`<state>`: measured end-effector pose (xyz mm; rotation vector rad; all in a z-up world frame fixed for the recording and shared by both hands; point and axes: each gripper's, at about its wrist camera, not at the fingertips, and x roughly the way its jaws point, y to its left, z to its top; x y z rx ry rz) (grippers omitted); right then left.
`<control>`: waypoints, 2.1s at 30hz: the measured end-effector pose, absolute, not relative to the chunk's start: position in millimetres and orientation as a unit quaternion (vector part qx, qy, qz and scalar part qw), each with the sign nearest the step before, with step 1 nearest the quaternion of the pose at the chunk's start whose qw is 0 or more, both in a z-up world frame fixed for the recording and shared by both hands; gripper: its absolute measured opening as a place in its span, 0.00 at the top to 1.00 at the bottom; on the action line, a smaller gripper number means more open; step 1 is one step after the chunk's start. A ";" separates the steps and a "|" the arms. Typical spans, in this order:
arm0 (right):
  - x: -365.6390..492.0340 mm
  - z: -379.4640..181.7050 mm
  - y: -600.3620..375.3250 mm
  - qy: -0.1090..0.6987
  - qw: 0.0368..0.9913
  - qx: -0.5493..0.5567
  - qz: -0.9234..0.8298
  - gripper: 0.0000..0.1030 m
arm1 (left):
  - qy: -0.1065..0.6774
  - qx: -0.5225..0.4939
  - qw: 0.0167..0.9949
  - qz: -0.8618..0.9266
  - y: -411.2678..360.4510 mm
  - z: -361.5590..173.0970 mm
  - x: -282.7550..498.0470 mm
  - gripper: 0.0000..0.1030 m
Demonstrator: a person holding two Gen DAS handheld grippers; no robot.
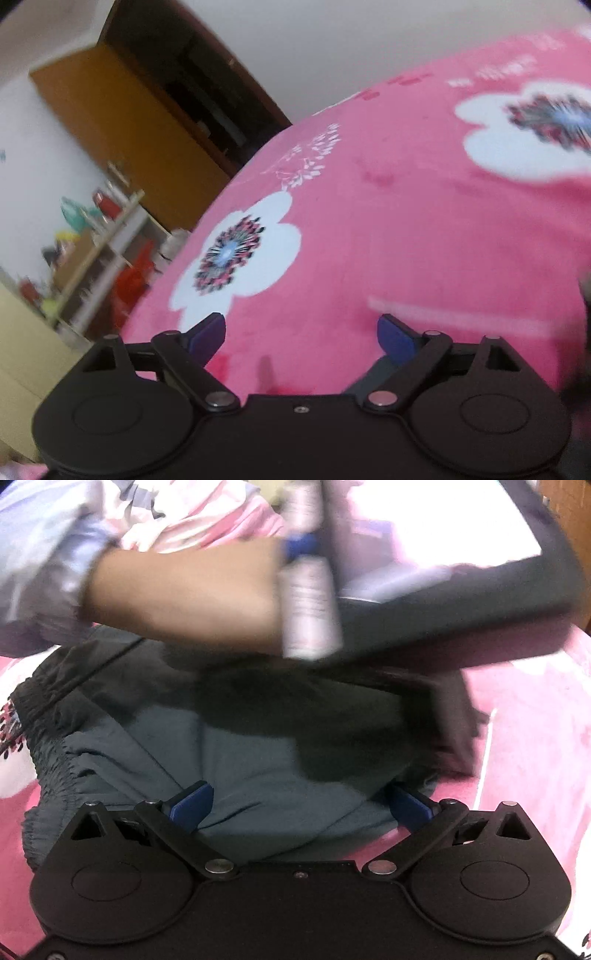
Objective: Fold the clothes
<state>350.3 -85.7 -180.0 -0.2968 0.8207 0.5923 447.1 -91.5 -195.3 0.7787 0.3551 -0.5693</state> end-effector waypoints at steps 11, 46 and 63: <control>348.5 -182.2 -85.7 0.382 0.871 -0.143 0.275 0.00 | 0.283 0.237 0.907 -0.202 2.4 -121.3 422.7 0.13; 355.1 -161.6 -59.7 0.382 0.914 -0.131 0.046 0.00 | 0.278 0.013 0.954 -0.109 151.9 -205.3 275.5 0.00; 358.9 -176.7 -23.4 0.360 0.908 -0.198 0.082 0.00 | 0.277 0.026 0.955 -0.102 148.7 -206.1 274.3 0.00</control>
